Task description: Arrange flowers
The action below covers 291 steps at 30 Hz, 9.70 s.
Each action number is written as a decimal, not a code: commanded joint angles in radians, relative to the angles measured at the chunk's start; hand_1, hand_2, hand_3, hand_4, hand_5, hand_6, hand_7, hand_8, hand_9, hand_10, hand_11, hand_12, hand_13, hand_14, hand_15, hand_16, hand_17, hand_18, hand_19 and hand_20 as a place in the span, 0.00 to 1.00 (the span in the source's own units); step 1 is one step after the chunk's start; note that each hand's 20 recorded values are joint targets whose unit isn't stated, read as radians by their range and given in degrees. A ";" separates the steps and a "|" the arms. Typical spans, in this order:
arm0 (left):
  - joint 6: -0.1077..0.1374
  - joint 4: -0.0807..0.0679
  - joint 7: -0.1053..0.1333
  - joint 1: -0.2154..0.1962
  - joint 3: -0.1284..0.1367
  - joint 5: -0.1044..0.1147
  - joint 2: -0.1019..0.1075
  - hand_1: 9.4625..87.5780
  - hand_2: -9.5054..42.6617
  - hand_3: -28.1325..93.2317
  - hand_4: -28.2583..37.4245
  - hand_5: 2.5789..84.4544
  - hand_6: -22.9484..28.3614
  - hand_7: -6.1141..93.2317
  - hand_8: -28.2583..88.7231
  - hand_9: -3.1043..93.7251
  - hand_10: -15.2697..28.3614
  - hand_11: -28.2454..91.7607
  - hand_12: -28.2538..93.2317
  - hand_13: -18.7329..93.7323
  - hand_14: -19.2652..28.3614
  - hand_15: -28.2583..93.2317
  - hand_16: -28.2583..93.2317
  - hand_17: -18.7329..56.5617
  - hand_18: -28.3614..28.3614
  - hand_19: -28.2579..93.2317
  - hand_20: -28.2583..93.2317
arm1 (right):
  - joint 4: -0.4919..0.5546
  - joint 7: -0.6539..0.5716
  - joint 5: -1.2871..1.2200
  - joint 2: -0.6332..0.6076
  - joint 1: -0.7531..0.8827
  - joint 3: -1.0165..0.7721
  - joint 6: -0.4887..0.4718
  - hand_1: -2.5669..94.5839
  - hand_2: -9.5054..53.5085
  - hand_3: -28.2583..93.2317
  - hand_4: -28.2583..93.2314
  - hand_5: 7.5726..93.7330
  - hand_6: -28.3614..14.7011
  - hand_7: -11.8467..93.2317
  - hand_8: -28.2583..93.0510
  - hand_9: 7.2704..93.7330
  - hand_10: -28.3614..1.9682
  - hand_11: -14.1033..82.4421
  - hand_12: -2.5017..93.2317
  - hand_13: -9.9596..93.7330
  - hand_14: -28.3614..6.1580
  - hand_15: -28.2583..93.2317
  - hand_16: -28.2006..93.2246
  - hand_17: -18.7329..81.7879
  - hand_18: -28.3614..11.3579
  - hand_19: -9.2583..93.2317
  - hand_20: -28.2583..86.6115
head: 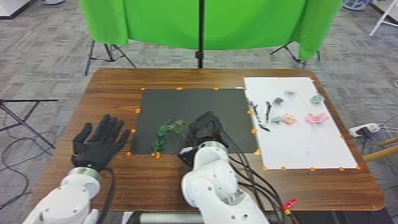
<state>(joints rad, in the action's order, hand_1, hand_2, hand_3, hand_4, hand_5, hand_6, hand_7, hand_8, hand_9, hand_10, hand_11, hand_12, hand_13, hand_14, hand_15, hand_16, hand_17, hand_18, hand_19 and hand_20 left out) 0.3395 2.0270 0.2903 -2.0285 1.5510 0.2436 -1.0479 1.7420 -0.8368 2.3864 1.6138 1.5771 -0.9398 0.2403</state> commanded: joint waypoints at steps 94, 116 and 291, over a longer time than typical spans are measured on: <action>-0.033 0.069 0.089 -0.169 0.076 0.019 -0.084 0.24 0.47 0.91 0.00 0.59 0.66 0.19 0.16 0.47 0.72 0.45 0.33 0.44 0.75 0.62 0.16 0.15 0.75 0.58 0.39 | 0.129 0.030 0.063 -0.494 -0.023 -0.253 -0.267 0.37 0.00 0.86 0.02 0.69 0.44 0.24 0.15 0.75 0.24 0.62 0.31 0.79 0.39 0.87 0.49 0.70 0.08 1.00 0.76; 0.033 0.090 0.090 -0.171 0.065 -0.017 -0.090 0.24 0.46 0.92 0.00 0.54 0.67 0.17 0.16 0.46 0.72 0.47 0.33 0.43 0.76 0.62 0.16 0.15 0.75 0.58 0.39 | -0.110 0.101 0.248 -0.465 -0.094 -0.096 -0.454 0.43 0.00 0.84 0.00 0.70 0.45 0.28 0.16 0.71 0.26 0.67 0.32 0.78 0.41 0.89 0.49 0.68 0.08 1.00 0.77; 0.112 0.100 0.120 -0.175 0.060 0.090 -0.090 0.25 0.48 0.92 0.00 0.60 0.67 0.21 0.15 0.49 0.72 0.50 0.33 0.45 0.76 0.65 0.15 0.15 0.76 0.60 0.38 | 0.403 0.121 -0.311 -0.397 0.188 -0.267 -0.445 0.46 0.00 0.85 0.03 0.87 0.55 0.45 0.33 0.84 0.32 0.46 0.25 0.81 0.44 0.79 0.47 0.58 0.03 1.00 0.71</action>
<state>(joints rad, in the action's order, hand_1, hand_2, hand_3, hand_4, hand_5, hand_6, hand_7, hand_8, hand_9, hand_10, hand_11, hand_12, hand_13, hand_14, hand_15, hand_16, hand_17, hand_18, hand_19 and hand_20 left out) 0.4215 2.1489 0.4178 -2.1762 1.6161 0.3199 -1.1258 2.1543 -0.7560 2.2098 1.1871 1.7547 -1.1725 -0.1289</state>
